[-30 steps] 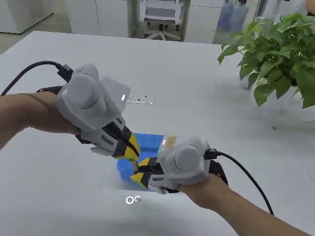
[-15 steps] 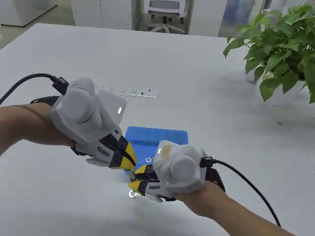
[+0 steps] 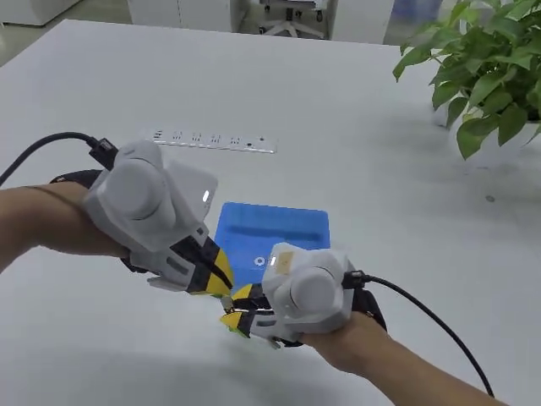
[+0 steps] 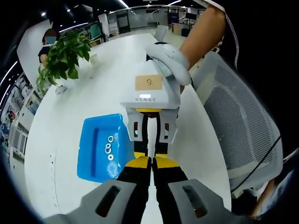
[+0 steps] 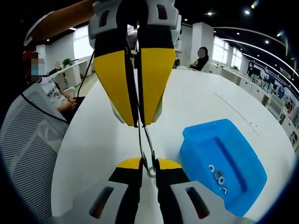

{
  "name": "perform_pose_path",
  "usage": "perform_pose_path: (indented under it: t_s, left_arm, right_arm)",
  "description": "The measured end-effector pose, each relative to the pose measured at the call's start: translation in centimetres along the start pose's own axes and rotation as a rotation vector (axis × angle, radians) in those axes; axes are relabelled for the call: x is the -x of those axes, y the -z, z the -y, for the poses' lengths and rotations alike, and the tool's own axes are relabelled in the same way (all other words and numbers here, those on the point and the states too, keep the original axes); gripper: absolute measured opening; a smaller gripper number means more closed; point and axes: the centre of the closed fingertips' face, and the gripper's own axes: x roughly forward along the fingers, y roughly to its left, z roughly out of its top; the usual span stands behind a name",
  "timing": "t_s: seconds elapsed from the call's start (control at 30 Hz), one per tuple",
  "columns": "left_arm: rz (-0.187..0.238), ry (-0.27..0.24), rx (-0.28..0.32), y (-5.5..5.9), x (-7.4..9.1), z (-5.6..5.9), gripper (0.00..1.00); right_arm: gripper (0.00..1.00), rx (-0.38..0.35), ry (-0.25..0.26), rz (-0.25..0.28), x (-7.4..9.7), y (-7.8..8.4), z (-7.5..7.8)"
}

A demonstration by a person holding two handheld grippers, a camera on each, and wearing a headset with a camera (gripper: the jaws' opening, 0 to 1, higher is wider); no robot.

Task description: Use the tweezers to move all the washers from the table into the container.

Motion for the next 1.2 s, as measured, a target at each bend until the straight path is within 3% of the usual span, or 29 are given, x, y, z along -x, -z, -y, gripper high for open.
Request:
perform_pose_path:
  t_s: [0.57, 0.97, 1.2]
  left_arm:
    - [-0.011, 0.019, 0.024, 0.9, -1.1, 0.0, 0.06]
    - [0.004, -0.002, 0.050, 0.4, -1.3, -0.9, 0.05]
    - [0.005, -0.005, 0.066, 0.4, -1.3, -0.8, 0.05]
  right_arm:
    - [0.13, -0.022, -0.022, -0.014, -0.9, 1.0, -0.3]
    - [0.12, -0.023, -0.002, -0.012, -0.1, 0.8, 0.0]
    - [0.10, -0.008, -0.001, -0.024, -0.2, 0.8, 0.0]
